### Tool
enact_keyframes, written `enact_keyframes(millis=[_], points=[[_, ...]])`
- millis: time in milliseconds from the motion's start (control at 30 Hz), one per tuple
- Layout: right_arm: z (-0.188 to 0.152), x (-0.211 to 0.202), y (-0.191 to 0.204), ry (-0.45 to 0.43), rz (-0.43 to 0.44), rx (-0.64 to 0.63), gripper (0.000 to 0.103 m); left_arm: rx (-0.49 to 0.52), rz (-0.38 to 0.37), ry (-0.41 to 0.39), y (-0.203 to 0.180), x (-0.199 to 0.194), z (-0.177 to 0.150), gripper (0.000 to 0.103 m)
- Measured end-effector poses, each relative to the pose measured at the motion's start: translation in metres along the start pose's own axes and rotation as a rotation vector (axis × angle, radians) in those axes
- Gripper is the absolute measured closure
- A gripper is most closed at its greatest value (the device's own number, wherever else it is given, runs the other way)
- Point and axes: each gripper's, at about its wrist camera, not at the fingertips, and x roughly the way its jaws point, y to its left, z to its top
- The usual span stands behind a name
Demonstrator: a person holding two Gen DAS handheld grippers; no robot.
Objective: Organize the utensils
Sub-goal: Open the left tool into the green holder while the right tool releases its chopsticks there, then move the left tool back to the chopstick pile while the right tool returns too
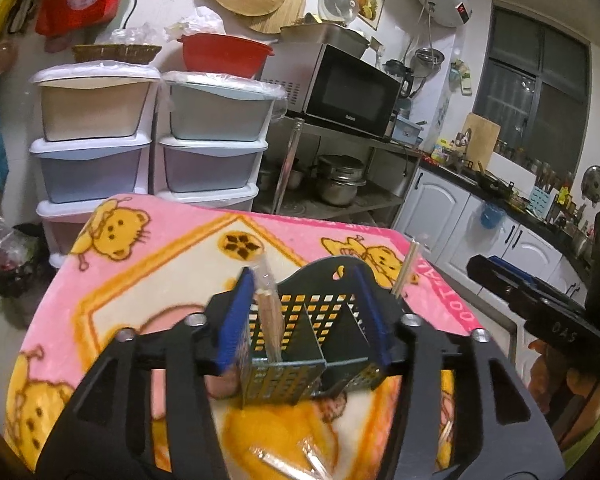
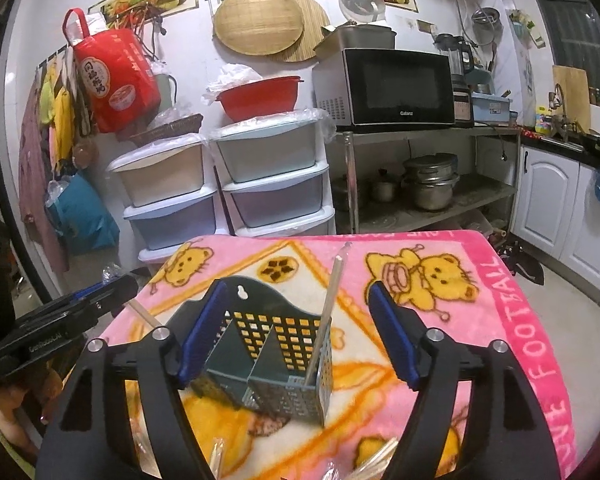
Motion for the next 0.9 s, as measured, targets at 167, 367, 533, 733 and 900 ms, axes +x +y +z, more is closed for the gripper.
enact_keyframes(millis=[167, 367, 533, 733, 900], points=[[-0.006, -0.015, -0.003, -0.004, 0.001, 0.009, 0.026, -0.021, -0.002, -0.007, 0.003, -0.013, -0.006, 0.035], [-0.016, -0.028, -0.009, 0.007, -0.019, 0.006, 0.024, -0.034, 0.000, -0.020, 0.002, -0.027, -0.015, 0.014], [-0.029, -0.032, -0.015, 0.037, -0.031, 0.009, 0.023, -0.053, -0.006, -0.012, 0.004, -0.032, -0.022, 0.011], [-0.047, -0.030, -0.017, 0.095, -0.039, -0.001, 0.023, -0.079, -0.002, 0.017, 0.009, -0.032, -0.034, 0.011], [-0.062, -0.029, -0.018, 0.138, -0.038, -0.011, 0.023, -0.089, 0.010, 0.042, 0.012, -0.031, -0.044, 0.011]])
